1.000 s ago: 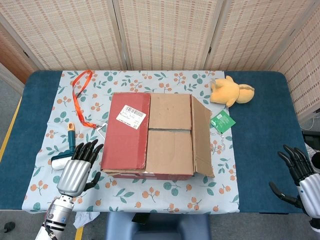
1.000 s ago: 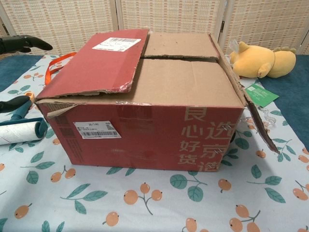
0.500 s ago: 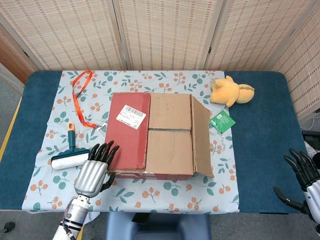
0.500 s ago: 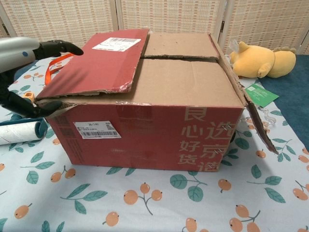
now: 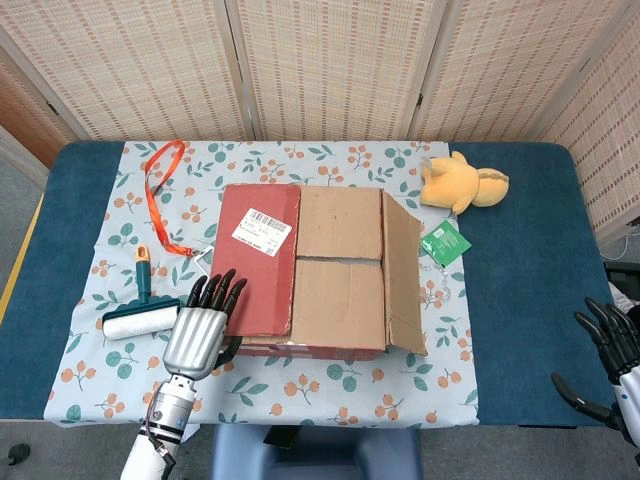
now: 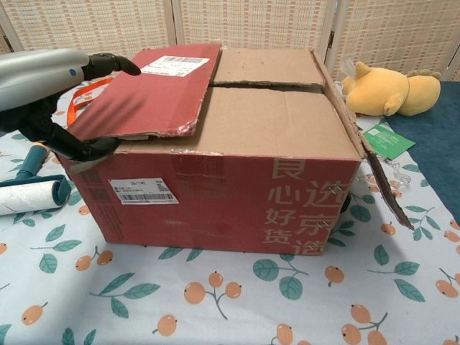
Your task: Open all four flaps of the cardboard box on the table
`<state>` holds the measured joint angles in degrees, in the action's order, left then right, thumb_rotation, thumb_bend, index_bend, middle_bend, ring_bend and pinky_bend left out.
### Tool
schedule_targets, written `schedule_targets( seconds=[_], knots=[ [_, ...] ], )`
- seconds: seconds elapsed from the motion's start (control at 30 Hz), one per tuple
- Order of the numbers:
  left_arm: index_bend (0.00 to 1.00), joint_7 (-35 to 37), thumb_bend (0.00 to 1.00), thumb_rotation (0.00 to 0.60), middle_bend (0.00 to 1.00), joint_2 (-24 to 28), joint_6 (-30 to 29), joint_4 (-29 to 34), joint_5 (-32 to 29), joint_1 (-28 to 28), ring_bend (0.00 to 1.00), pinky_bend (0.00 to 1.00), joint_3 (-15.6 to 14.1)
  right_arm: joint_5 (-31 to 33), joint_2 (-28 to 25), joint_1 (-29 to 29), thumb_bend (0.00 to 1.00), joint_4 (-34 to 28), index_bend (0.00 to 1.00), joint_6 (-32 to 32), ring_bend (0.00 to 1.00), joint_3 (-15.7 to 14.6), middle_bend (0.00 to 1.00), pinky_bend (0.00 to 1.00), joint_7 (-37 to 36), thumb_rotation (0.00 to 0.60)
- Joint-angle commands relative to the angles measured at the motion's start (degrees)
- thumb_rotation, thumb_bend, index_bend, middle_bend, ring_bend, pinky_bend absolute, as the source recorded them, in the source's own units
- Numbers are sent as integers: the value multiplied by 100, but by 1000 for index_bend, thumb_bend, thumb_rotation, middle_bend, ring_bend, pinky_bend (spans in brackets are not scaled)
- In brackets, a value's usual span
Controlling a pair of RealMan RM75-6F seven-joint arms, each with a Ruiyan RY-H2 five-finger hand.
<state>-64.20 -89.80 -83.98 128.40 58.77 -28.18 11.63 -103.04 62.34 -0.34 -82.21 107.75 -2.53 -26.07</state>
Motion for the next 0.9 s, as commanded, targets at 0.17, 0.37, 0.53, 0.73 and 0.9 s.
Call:
schedule_targets(
  seconds=[0.17,0.37,0.53,0.73,0.9],
  knots=[
    [0,-112,469,600,0,-224,-239,-380,446,-147,0,0,-125,8,-6,-4,368,-27,0,-53,0,22,0,0,28,600],
    [0,-338,469,600,0,-638,-586,-692,1179,-110,0,0,-463,-5,-15,-26,367,-32,0,-29,0,40,0,0,-5,600],
    [0,-596,469,600,0,-850,-672,-844,1363,-113,0,0,-541,-65,-20,-55,367,-7,0,28,0,31,0,0,-40,600],
    [0,-788,469,600,0,-960,-754,-1073,1618,-129,0,0,-515,-88,-25,-86,368,20,0,88,0,34,0,0,-88,600],
    [0,-1077,469,600,0,-1082,-977,-1463,2168,-135,0,0,-459,-116,-28,-103,367,33,0,105,0,29,0,0,-95,600]
  ],
)
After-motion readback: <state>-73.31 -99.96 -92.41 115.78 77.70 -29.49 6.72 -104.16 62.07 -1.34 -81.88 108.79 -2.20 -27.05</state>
